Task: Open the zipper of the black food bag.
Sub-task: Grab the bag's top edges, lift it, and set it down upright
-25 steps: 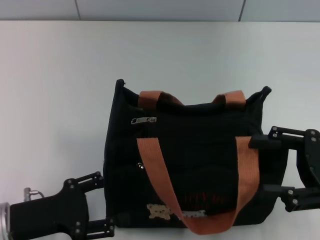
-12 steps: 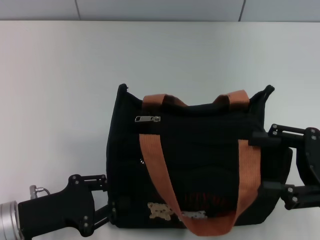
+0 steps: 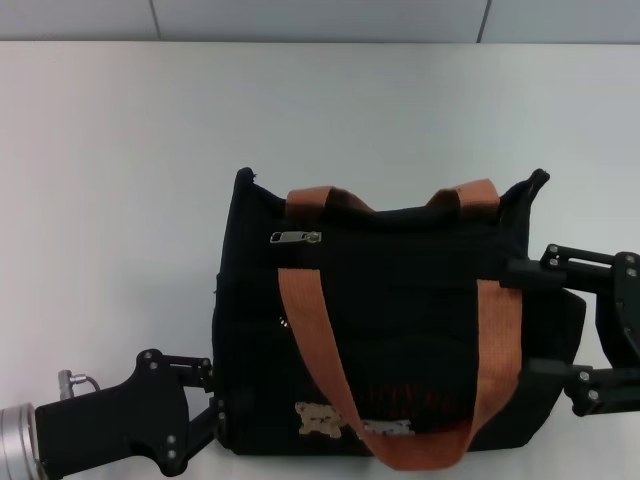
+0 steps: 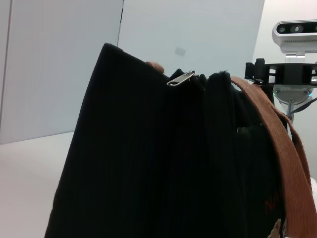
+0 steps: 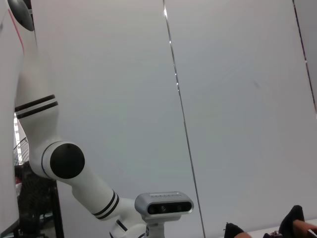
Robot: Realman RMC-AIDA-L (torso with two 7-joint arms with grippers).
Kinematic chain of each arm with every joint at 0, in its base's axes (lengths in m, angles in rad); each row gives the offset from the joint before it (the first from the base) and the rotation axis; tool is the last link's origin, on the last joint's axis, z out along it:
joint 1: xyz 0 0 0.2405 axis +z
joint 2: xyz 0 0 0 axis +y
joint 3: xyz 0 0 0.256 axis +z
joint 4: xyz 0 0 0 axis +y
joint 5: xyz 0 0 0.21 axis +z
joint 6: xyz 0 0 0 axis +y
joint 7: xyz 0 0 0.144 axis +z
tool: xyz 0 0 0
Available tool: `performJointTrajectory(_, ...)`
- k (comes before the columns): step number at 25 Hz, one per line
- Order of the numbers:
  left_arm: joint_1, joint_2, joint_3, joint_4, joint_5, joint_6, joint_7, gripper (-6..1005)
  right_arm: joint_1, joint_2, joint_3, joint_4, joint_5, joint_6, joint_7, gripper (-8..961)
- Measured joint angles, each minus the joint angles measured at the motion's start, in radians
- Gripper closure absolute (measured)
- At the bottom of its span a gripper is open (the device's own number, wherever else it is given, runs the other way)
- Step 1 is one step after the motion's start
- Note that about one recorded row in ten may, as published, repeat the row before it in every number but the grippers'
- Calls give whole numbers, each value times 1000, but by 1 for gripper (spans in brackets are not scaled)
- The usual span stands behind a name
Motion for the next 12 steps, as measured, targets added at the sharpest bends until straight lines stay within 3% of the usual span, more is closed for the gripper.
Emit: performJointTrajectory(12,-16,4,-3,0,1,30,19,906,-10,-2,42,0,0,-2,7,163)
